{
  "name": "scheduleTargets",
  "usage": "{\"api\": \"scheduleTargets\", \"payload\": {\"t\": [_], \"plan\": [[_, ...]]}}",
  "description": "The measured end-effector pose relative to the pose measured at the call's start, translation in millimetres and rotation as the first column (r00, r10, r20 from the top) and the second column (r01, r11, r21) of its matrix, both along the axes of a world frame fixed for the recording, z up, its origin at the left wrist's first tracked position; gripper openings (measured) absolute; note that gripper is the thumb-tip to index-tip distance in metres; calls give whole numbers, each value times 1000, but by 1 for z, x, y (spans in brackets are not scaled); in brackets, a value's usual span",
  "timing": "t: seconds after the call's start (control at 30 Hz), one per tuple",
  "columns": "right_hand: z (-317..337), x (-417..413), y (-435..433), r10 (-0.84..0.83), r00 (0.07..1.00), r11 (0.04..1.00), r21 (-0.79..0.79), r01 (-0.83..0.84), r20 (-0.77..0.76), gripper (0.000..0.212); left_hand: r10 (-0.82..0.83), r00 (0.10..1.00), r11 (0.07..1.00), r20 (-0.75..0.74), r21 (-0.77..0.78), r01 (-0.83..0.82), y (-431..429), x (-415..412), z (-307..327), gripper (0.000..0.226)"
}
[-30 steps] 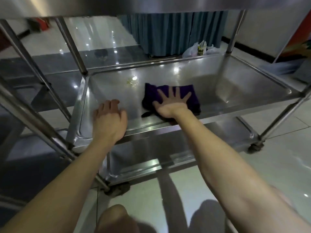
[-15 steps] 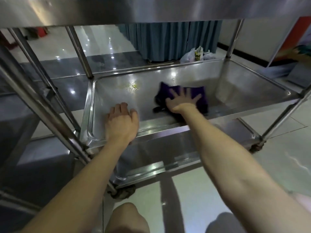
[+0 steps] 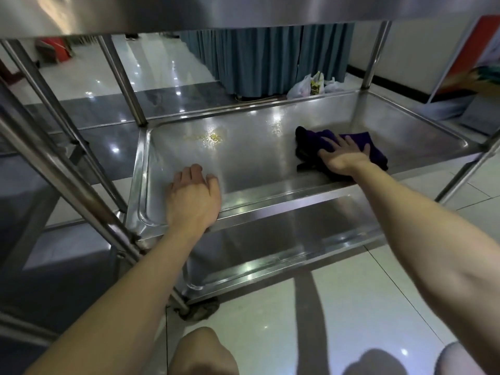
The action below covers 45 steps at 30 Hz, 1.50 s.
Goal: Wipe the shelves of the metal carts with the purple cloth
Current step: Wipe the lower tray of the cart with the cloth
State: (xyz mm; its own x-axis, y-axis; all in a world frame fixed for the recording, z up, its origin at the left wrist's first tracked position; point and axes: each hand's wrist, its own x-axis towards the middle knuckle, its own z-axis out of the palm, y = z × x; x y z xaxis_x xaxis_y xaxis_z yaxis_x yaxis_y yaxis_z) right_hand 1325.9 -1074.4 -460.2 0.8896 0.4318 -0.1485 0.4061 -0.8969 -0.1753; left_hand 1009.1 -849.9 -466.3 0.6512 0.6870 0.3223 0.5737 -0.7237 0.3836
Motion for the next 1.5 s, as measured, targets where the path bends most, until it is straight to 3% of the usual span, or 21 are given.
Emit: {"api": "scheduleTargets", "payload": {"t": [0.07, 0.13, 0.23, 0.33, 0.43, 0.5, 0.57, 0.63, 0.67, 0.73, 0.8, 0.93, 1.1, 1.33, 1.43, 1.5], "plan": [[1, -21, 23, -19, 1000, 1000, -7, 19, 6, 65, 4, 1000, 1000, 13, 5, -4, -1, 1, 0, 40], [2, -65, 65, 168, 985, 986, 3, -168, 28, 63, 7, 998, 1000, 62, 2, -7, 0, 1, -1, 38], [-9, -137, 109, 507, 861, 860, 48, -509, 49, 66, 34, 984, 999, 173, -16, -32, -1, -4, 3, 37], [-12, -154, 110, 571, 819, 814, 90, -573, 47, 63, -50, 938, 999, 342, 28, 43, -7, -18, 12, 31], [-11, -147, 106, 578, 815, 810, 90, -580, 46, 61, -195, 835, 971, 515, 219, 93, -18, -58, 8, 18], [-14, -146, 106, 577, 815, 810, 99, -578, 42, 62, -222, 722, 920, 655, 385, -67, -17, -94, -3, 22], [-17, -145, 109, 570, 821, 815, 100, -571, 46, 64, -148, 575, 901, 805, 349, -257, -4, -128, -6, 38], [-16, -143, 111, 560, 828, 824, 86, -560, 25, 67, -18, 492, 937, 871, 187, -296, 18, -145, 1, 57], [-15, -141, 113, 553, 833, 830, 78, -552, 12, 67, 41, 500, 971, 865, 84, -224, 26, -149, 7, 61], [-15, -139, 122, 539, 842, 840, 66, -538, -5, 67, 96, 607, 995, 789, -82, -51, 35, -147, 16, 43], [-13, -137, 141, 519, 855, 855, 41, -518, -17, 66, 97, 689, 993, 718, -113, -22, 37, -136, 13, 22], [-8, -159, 207, 504, 864, 863, -18, -504, -15, 68, 101, 692, 992, 715, -121, -19, 41, -128, 6, 19], [-11, -233, 261, 666, 746, 746, 9, -666, 4, 70, 109, 702, 987, 704, -163, 11, 42, -131, 6, 31], [-13, -260, 170, 806, 575, 550, 180, -815, 139, 60, 154, 745, 970, 649, -245, 12, 40, -135, 13, 40], [-10, -248, 120, 823, 515, 471, 219, -855, 241, 55, 165, 762, 965, 626, -263, 6, 42, -135, 17, 30], [-10, -231, 88, 808, 524, 470, 240, -849, 270, 57, 183, 770, 958, 611, -287, 0, 46, -136, 16, 25]]}}
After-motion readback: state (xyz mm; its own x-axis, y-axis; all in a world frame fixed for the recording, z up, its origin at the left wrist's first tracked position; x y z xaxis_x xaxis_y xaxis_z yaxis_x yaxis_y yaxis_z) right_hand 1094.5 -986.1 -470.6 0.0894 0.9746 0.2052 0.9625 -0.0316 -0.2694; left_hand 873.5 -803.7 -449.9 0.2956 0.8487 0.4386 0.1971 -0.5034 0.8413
